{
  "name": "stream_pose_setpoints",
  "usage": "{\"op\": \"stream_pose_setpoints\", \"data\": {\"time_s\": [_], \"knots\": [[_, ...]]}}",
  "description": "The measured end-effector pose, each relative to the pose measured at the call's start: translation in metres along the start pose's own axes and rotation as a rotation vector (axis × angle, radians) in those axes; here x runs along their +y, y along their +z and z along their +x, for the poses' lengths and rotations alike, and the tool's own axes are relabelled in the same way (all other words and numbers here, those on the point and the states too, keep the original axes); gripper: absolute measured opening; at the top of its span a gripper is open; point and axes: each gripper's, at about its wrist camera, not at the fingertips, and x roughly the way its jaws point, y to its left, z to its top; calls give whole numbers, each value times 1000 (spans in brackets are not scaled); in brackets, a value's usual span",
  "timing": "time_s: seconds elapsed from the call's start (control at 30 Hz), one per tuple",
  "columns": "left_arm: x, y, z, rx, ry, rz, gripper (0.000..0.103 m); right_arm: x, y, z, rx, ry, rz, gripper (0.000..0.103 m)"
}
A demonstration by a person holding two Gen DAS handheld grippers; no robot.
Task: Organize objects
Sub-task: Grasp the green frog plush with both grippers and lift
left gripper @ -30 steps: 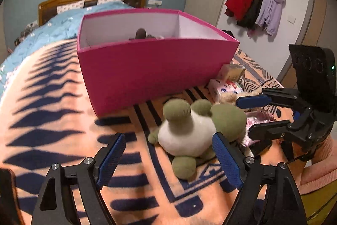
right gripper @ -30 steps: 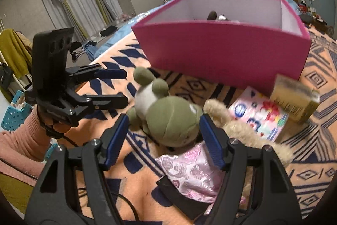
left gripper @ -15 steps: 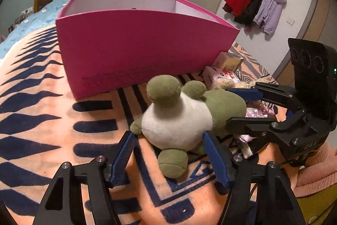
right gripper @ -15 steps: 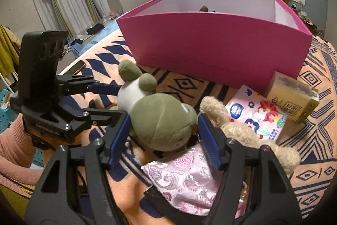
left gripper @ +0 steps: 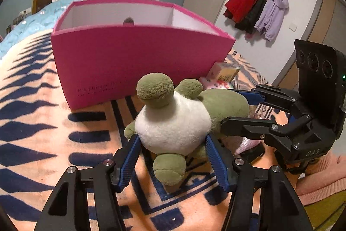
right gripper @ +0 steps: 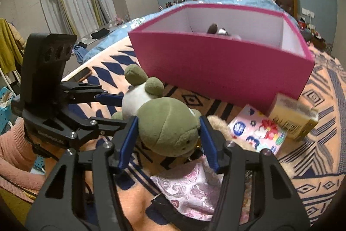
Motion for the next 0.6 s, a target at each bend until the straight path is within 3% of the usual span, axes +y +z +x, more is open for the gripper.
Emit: {"op": "stream_pose_setpoints", "data": {"time_s": [0.4, 0.6], "knots": [[-7, 25, -31, -121, 14, 11, 62, 9, 34, -27, -81, 2, -57, 58], [-10, 53, -46, -187, 48, 33, 62, 10, 63, -39, -135, 5, -99, 58]]}}
